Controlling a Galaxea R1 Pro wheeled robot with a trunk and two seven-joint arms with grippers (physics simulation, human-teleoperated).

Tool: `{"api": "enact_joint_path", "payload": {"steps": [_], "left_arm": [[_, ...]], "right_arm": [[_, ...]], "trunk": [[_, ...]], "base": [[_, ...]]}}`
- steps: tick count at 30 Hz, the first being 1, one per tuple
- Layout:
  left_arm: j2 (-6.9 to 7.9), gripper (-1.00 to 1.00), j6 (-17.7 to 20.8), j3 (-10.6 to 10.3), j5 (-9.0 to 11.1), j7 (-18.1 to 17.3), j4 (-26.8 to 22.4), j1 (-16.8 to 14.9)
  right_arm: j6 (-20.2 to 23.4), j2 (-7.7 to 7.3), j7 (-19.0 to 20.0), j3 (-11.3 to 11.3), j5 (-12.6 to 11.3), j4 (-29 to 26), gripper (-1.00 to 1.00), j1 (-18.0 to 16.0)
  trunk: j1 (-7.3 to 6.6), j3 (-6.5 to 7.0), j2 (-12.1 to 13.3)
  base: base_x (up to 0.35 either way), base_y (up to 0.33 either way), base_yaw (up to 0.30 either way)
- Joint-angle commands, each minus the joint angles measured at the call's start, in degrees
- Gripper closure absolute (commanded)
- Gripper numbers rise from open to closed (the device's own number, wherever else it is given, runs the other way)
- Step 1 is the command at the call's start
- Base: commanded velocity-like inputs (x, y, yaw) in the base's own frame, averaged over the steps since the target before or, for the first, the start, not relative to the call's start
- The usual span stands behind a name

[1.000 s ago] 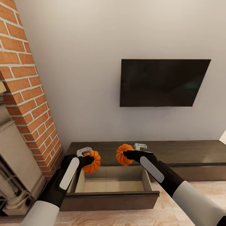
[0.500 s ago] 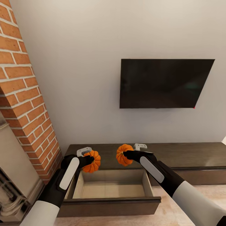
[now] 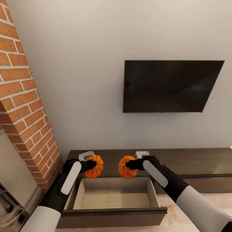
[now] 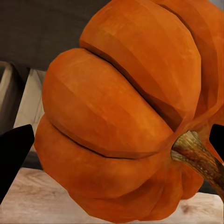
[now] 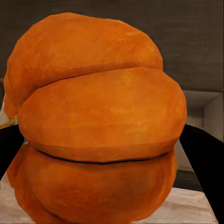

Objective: Place each of the two pumpkins and all three candles from the living room inside a cabinet in the living room (use any cabinet), then make sure every cabinet is closed, and position the cauldron so it is next to a table in the living room.

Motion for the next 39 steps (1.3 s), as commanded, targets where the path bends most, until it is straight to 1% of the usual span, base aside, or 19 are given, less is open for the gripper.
{"api": "enact_joint_path", "payload": {"steps": [1, 4, 7, 9, 10, 13, 15, 18, 20, 23, 26, 28, 32, 33, 36, 39], "left_arm": [[0.00, 1.00, 0.27, -0.04, 0.60, 0.71, -0.05, -0.05], [0.07, 1.00, 0.78, 0.24, 0.82, 1.21, -0.04, -0.05], [-0.03, 1.00, 1.85, 0.43, 0.93, 4.36, 0.59, -0.05], [-0.13, 1.00, 2.24, 0.57, 1.10, 7.30, 2.59, -0.08], [-0.18, 1.00, 2.30, 0.62, 1.13, 7.95, 3.36, -0.16], [-0.32, 1.00, 2.35, 0.68, 1.20, 8.85, 6.08, -0.95], [-0.45, 1.00, 2.29, 0.70, 1.33, 8.93, 8.72, -1.69], [-0.93, 1.00, 2.02, 0.70, 1.37, 8.67, 12.61, -2.86], [-1.34, 1.00, 1.87, 0.66, 1.39, 8.47, 14.42, -3.65], [-1.46, 1.00, 1.78, 0.63, 1.33, 8.36, 16.76, -5.18], [-1.32, 1.00, 1.59, 0.62, 1.35, 8.24, 18.21, -5.65], [-1.34, 1.00, 0.40, 0.39, 1.25, 8.18, 20.92, -5.73], [-1.33, 1.00, -4.15, -0.43, 1.00, 7.76, 25.75, -5.75], [-1.26, 1.00, -4.79, -0.90, 0.98, 7.03, 26.46, -5.76], [-0.95, 1.00, -5.93, -2.44, 0.48, 1.20, 27.52, -5.76], [-0.90, 1.00, -6.14, -3.29, 0.30, -1.00, 27.68, -5.76]], "right_arm": [[1.26, 0.31, -0.65, 0.12, -0.01, -0.05, 1.00, -0.11], [4.01, 1.28, -1.69, 0.01, -0.09, 0.51, 1.00, -0.11], [6.06, 2.24, -3.60, 0.00, -0.14, 0.85, 1.00, -0.11], [6.65, 3.08, -5.08, 0.05, -0.15, 1.06, 1.00, -0.11], [6.76, 3.31, -5.49, 0.05, -0.15, 1.10, 1.00, -0.11], [6.89, 3.63, -6.07, 0.06, -0.15, 1.36, 1.00, -0.11], [6.92, 3.73, -6.19, 0.06, -0.15, 2.08, 1.00, -0.11], [7.00, 4.05, -6.22, 0.07, -0.15, 2.81, 1.00, -0.11], [7.12, 4.59, -6.26, 0.07, -0.15, 3.29, 1.00, -0.11], [7.25, 5.50, -6.29, 0.07, -0.10, 4.80, 1.00, -0.19], [7.28, 5.93, -6.18, 0.07, -0.13, 6.51, 1.00, -0.26], [7.32, 6.37, -6.16, 0.08, -0.09, 7.24, 1.00, -0.27], [8.03, 6.65, -6.31, 0.14, -0.07, 7.83, 1.00, -0.28], [8.14, 6.67, -6.33, 0.15, -0.07, 8.02, 1.00, -0.28], [8.31, 6.85, -6.46, 0.15, 0.01, 8.51, 1.00, -0.28], [8.34, 7.28, -6.53, 0.15, 0.02, 8.67, 1.00, -0.28]], "trunk": [[0.01, -0.07, -0.06], [0.01, -0.07, -0.06], [0.01, -0.07, -0.06], [0.01, -0.07, -0.06], [0.01, -0.07, -0.06], [0.01, -0.07, -0.06], [0.01, -0.07, -0.06], [0.01, -0.07, -0.06], [0.01, -0.07, -0.06], [0.01, -0.07, -0.06], [0.01, -0.07, -0.06], [0.01, -0.07, -0.06], [0.01, -0.07, -0.06], [0.01, -0.07, -0.06], [0.01, -0.07, -0.06], [0.01, -0.07, -0.06]], "base": [[0.003, 0.000, 0.000], [0.001, 0.000, 0.000], [0.000, 0.000, 0.000], [0.000, 0.000, 0.000], [0.000, 0.000, 0.000], [0.000, 0.000, 0.000], [0.000, 0.000, 0.000], [0.000, 0.000, 0.000], [0.000, 0.000, 0.000], [0.000, 0.000, 0.000], [0.000, 0.000, 0.000], [0.000, 0.000, 0.000], [0.000, 0.000, 0.000], [0.000, 0.000, 0.000], [0.000, 0.000, 0.000], [0.000, 0.000, 0.000]]}}
